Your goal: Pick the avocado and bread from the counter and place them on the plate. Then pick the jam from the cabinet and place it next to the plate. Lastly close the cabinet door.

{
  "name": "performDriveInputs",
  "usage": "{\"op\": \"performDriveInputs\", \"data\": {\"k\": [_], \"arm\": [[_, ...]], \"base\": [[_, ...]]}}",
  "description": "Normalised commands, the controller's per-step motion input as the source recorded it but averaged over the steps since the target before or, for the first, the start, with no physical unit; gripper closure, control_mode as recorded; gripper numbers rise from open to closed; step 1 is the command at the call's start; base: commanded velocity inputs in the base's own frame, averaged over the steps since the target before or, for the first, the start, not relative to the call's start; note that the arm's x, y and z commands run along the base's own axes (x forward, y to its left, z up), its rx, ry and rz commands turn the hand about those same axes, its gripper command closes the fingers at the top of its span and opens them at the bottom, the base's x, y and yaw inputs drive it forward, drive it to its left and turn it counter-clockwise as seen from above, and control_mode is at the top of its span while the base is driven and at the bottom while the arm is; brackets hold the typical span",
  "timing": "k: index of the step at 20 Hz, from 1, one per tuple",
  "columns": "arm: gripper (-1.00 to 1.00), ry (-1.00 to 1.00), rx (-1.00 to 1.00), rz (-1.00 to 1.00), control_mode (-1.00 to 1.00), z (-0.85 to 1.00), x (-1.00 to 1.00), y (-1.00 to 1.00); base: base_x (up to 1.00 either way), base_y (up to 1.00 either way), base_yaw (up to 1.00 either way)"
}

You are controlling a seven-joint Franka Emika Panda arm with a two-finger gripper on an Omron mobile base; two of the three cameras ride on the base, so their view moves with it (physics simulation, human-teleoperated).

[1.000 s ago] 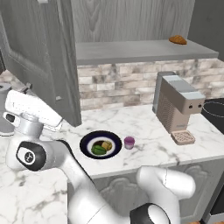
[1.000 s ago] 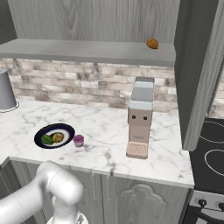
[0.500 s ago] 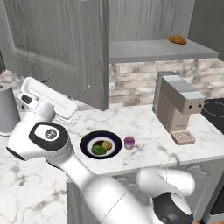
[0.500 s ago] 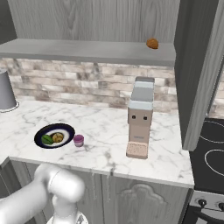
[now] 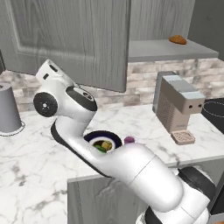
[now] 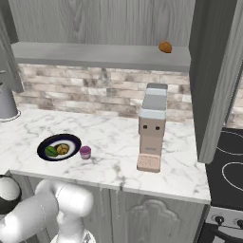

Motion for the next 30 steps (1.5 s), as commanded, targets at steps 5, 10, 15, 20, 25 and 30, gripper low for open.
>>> {"op": "performDriveInputs", "data": {"k": [5, 10, 15, 20, 25, 30], "arm": [[-1.0, 0.22, 0.34, 0.26, -1.0, 0.07, 0.98, -0.85], [-1.0, 0.11, 0.31, 0.25, -1.0, 0.0, 1.0, -0.87], [-1.0, 0.04, 0.28, 0.23, -1.0, 0.0, 1.0, -0.86], [-1.0, 0.01, 0.24, 0.2, -1.0, 0.0, 1.0, -0.72], [-1.0, 0.0, 0.2, 0.11, -1.0, 0.07, 1.0, -0.42], [-1.0, -0.04, 0.02, -0.01, -1.0, 0.13, 0.58, -0.02]], "base": [[0.0, 0.0, 0.0], [0.0, 0.0, 0.0], [0.0, 0.0, 0.0], [0.0, 0.0, 0.0], [0.0, 0.0, 0.0], [0.0, 0.0, 0.0]]}}
